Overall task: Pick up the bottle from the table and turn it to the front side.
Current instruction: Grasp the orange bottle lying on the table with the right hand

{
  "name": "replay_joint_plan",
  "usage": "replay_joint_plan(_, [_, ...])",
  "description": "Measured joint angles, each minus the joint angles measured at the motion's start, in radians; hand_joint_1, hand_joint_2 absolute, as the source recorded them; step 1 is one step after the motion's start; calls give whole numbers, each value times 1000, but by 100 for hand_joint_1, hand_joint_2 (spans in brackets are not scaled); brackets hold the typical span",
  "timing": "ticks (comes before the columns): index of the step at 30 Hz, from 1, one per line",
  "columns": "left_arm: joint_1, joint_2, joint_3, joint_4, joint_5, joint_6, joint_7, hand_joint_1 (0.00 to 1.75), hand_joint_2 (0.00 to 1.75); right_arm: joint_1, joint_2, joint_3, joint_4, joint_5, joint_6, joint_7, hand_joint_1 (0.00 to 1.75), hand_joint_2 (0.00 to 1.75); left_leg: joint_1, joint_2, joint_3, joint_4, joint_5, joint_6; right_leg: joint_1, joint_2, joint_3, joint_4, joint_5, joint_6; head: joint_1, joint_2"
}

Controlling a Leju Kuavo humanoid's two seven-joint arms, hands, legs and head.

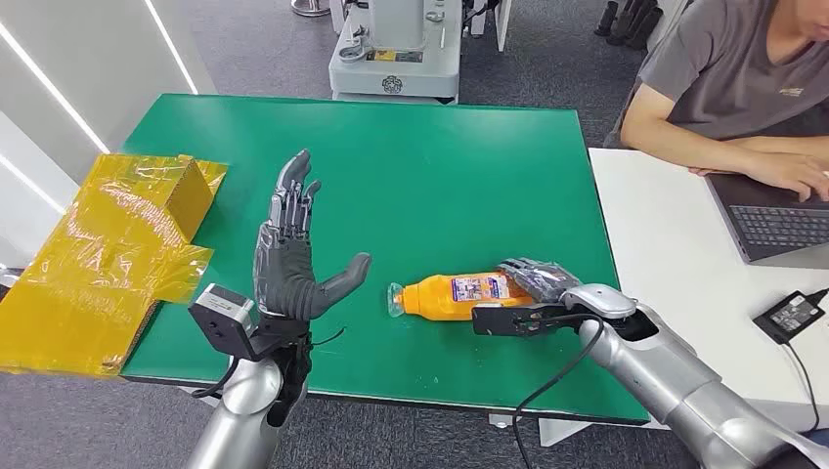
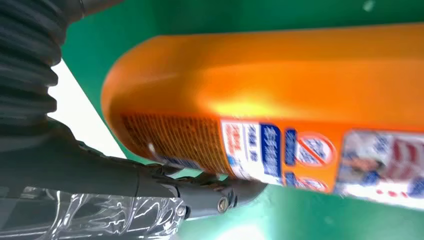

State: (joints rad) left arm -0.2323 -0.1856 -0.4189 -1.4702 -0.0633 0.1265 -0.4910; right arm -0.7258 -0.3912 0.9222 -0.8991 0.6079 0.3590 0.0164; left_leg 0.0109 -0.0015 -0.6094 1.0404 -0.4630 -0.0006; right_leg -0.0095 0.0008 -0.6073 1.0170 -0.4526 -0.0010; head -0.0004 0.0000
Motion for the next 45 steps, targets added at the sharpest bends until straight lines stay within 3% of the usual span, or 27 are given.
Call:
replay_joint_plan(3, [0, 0, 0, 0, 1, 2, 0, 0, 175, -2, -1, 3, 5, -4, 0, -5, 0, 175, 0, 0, 0, 0, 0, 0, 0, 0, 0, 0, 0, 0, 0, 0])
replay_joint_plan(5, [0, 0, 0, 0, 1, 2, 0, 0, 175, -7, 0, 7, 11, -9, 1, -15, 61, 175, 0, 0, 0, 0, 0, 0, 0, -1, 0, 0, 0, 0, 0, 0])
replay_joint_plan(7, [0, 0, 0, 0, 1, 3, 0, 0, 175, -14, 0, 13, 19, -11, 1, -27, 142, 175, 0, -1, -1, 0, 0, 0, 0, -1, 0, 0, 0, 0, 0, 0])
replay_joint_plan(9, [0, 0, 0, 0, 1, 5, 0, 0, 175, -21, 3, 19, 26, -11, 0, -37, 164, 175, 0, -1, -1, 0, 0, 0, 0, -1, 0, 0, 0, 0, 0, 0])
replay_joint_plan(13, [2, 1, 0, 0, 1, 6, 0, 0, 175, -26, 8, 28, 36, -11, -12, -45, 174, 175, 0, -1, 0, 0, 0, 0, 0, -1, 0, 0, 0, 0, 0, 0])
replay_joint_plan(30, [-26, 1, -3, 22, 44, 24, -21, 0, 175, -17, 11, 32, 46, -10, -73, -61, 175, 175, 0, -1, 0, 0, 0, 0, 0, -1, 0, 0, 0, 0, 0, 0])
replay_joint_plan(36, [-22, 2, -7, 22, 44, 34, -19, 0, 175, 31, 23, -9, 7, 13, -198, -28, 175, 175, 0, -1, -1, 0, 0, 0, 0, -1, 0, 0, 0, 0, 0, 0])
replay_joint_plan(45, [-11, 9, -6, 22, 37, 66, -23, 0, 175, 47, 130, -144, -48, 23, -398, 3, 175, 175, 0, -1, -1, 0, 0, 0, 0, -1, -1, 1, 0, 0, 0, 0])
